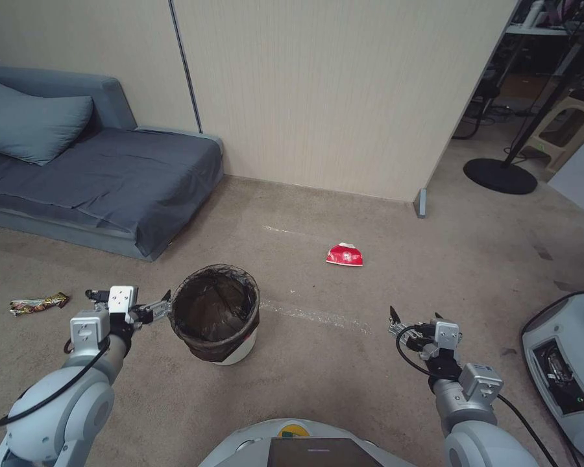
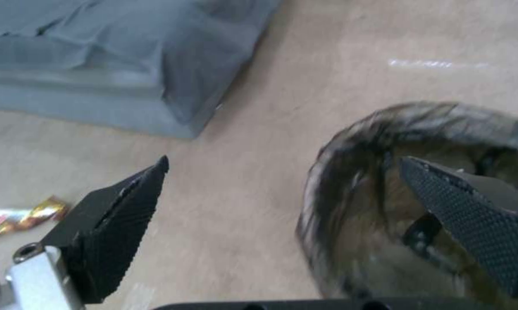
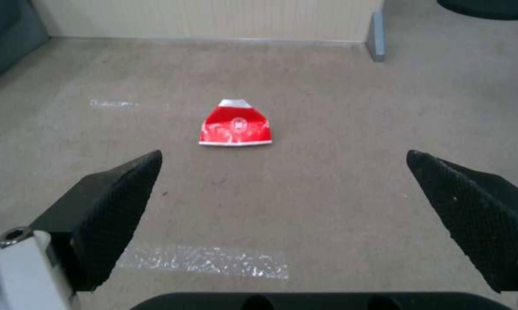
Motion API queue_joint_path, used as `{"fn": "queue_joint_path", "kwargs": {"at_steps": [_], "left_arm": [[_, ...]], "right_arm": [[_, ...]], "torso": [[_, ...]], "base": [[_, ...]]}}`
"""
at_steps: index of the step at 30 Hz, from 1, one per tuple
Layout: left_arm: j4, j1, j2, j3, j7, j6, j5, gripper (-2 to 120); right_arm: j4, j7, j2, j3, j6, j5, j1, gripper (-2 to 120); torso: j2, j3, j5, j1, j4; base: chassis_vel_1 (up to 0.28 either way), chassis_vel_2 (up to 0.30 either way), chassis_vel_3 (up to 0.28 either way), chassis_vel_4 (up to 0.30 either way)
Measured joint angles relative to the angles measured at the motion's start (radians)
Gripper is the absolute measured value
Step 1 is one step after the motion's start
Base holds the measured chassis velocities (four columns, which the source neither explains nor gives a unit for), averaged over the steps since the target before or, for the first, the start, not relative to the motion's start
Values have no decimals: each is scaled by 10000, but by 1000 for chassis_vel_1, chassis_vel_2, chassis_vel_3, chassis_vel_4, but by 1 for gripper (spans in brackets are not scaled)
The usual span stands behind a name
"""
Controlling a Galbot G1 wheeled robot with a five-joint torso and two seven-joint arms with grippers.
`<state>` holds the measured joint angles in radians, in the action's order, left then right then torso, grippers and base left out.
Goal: Pick up the trash bin, then pick up the garbage from the floor and place it into the trash bin.
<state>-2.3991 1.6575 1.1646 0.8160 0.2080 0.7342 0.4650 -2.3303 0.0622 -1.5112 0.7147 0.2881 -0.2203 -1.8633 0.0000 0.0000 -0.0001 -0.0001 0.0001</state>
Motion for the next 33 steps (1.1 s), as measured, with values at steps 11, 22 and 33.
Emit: {"fn": "queue_joint_path", "kwargs": {"at_steps": [11,22,33], "left_arm": [[1665,-1368,-826,-600,-104,7,1380,100],[3897,-2167,-826,-1946,-34,25,1220,100],[4859,-2544,-646,-2422,16,-2,1166,100]], "right_arm": [[185,4,182,-202,81,97,151,100],[323,7,205,-280,93,203,176,100],[370,15,183,-306,89,253,179,100]], "torso": [[0,1,0,0,1],[0,1,0,0,-1],[1,0,8,0,-1]], "base": [[0,0,0,0],[0,0,0,0],[0,0,0,0]]}}
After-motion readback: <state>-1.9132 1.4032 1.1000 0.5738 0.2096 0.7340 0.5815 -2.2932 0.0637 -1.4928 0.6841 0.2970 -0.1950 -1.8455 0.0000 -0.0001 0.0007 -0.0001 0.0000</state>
